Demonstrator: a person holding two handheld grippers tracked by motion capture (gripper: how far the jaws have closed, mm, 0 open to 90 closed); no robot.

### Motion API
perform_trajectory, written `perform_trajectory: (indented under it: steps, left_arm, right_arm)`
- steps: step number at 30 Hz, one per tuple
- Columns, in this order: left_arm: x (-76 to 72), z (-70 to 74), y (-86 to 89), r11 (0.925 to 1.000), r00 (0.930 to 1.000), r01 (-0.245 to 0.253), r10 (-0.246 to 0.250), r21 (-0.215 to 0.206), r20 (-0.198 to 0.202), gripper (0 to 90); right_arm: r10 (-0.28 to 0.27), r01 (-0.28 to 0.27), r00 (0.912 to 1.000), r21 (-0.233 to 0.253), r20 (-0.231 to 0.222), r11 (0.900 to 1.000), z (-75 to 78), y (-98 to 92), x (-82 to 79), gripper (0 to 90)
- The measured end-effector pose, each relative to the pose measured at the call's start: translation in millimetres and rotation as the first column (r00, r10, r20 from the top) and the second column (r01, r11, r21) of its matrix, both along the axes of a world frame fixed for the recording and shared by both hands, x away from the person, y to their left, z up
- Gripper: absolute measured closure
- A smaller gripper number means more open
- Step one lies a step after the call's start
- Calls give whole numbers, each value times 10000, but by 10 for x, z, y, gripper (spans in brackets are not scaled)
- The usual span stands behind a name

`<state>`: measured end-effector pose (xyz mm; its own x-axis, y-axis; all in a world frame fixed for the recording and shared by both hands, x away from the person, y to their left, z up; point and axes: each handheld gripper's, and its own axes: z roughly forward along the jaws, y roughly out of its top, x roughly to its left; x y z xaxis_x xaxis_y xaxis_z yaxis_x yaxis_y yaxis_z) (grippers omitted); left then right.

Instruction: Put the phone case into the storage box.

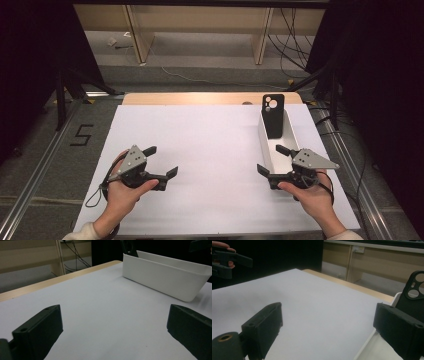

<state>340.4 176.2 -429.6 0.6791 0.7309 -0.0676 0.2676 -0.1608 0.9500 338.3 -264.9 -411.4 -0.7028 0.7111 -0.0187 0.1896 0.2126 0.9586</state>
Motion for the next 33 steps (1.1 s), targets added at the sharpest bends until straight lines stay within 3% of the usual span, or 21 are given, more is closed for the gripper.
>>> perform_trajectory:
  steps: [8, 33]
  left_arm:
    - [1, 0, 1, 10000, 10000, 7, -7, -1, -1, 0]
    - [-2, 2, -2, 10000, 10000, 13, -13, -2, -4, 0]
  right_arm:
    - [-61, 66, 9999, -337, 148, 9994, -18, -10, -40, 97]
    - [-173, 178, 9998, -357, 141, 9992, -53, -33, -78, 97]
